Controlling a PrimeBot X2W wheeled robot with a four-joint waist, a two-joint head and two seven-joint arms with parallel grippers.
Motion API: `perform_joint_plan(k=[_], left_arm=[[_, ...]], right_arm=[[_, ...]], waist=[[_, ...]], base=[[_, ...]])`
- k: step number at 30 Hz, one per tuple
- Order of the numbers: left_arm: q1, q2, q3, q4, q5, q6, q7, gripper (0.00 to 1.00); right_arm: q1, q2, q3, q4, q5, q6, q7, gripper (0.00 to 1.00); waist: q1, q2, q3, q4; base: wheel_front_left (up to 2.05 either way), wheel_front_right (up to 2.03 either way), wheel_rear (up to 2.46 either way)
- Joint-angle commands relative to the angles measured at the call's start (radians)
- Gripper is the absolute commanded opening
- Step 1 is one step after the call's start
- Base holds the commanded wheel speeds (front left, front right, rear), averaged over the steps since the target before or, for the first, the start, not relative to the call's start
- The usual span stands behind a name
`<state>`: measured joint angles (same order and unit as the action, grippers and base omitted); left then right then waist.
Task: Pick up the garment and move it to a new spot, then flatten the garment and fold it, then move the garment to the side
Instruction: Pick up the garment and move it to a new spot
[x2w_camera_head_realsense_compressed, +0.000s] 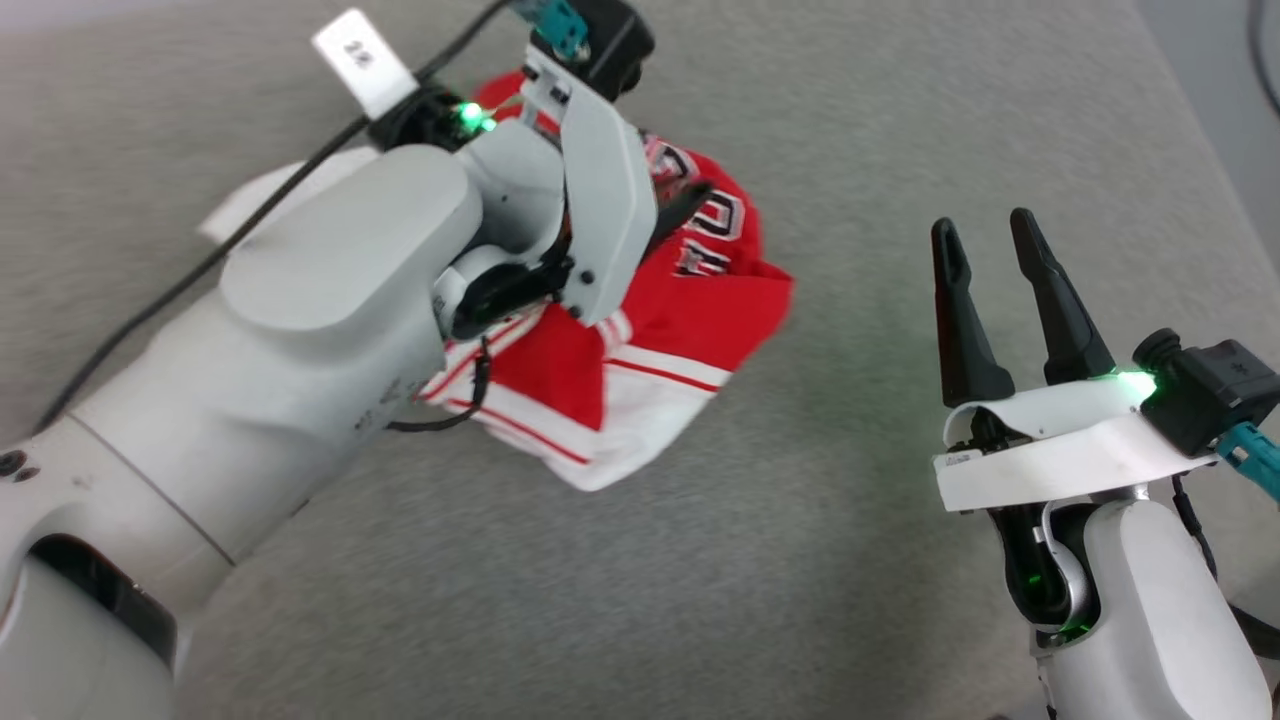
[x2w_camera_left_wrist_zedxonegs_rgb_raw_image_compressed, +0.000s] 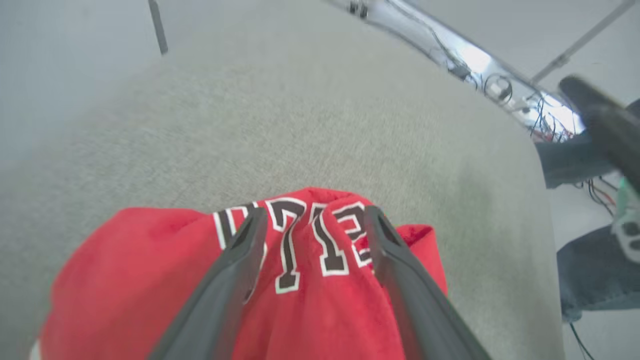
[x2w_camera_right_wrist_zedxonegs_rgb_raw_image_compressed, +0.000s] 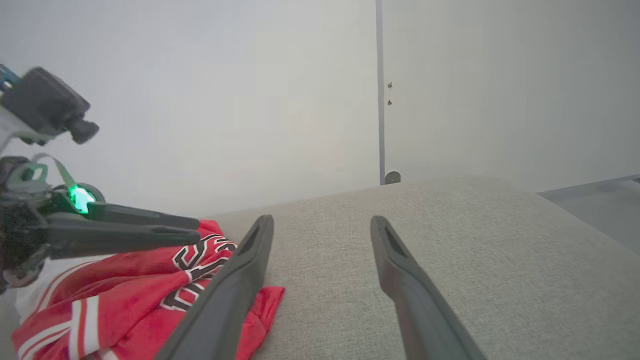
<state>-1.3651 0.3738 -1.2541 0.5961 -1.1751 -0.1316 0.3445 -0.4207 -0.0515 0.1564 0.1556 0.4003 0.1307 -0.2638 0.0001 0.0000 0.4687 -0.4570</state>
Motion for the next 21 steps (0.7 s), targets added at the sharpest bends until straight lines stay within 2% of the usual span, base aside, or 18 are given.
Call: perform_joint_plan(k=[1,4,8,13,16,21], left_arm=[[0.002,-0.002,0.008,-0.007,-0.013,0.002,-0.02,1.0],[0.039,0.005,0.037,-0.033,-0.067,0.002,-0.111,1.0],[0.119,0.044,0.043,-0.044,-0.086,0.002,-0.234,1.0],[0.274,0.081,0.057,-0.004,-0.097,0.003,-0.409,1.0],[0.376,0.079,0.076,0.03,-0.127,0.003,-0.509,1.0],[0.513,0.091,0.122,0.048,-0.152,0.002,-0.597,1.0]], right_arm=[[0.008,-0.005,-0.004,0.005,-0.008,0.0,-0.001,1.0],[0.017,-0.028,-0.007,0.021,-0.028,0.0,-0.001,1.0],[0.036,-0.061,-0.011,0.046,-0.037,0.0,-0.001,1.0],[0.068,-0.104,-0.019,0.075,-0.042,0.0,-0.001,1.0],[0.09,-0.129,-0.034,0.088,-0.04,0.0,-0.001,1.0],[0.133,-0.166,-0.065,0.101,-0.042,0.0,-0.001,1.0]], waist=[[-0.0001,0.0,-0.093,0.112],[-0.0001,0.0,-0.133,0.166],[-0.0001,0.0,-0.18,0.232],[-0.0001,0.0,-0.217,0.313],[-0.0001,0.0,-0.236,0.364],[-0.0001,0.0,-0.267,0.444]], base=[[0.0,0.0,0.0],[0.0,0.0,0.0],[0.0,0.0,0.0],[0.0,0.0,0.0],[0.0,0.0,0.0],[0.0,0.0,0.0]])
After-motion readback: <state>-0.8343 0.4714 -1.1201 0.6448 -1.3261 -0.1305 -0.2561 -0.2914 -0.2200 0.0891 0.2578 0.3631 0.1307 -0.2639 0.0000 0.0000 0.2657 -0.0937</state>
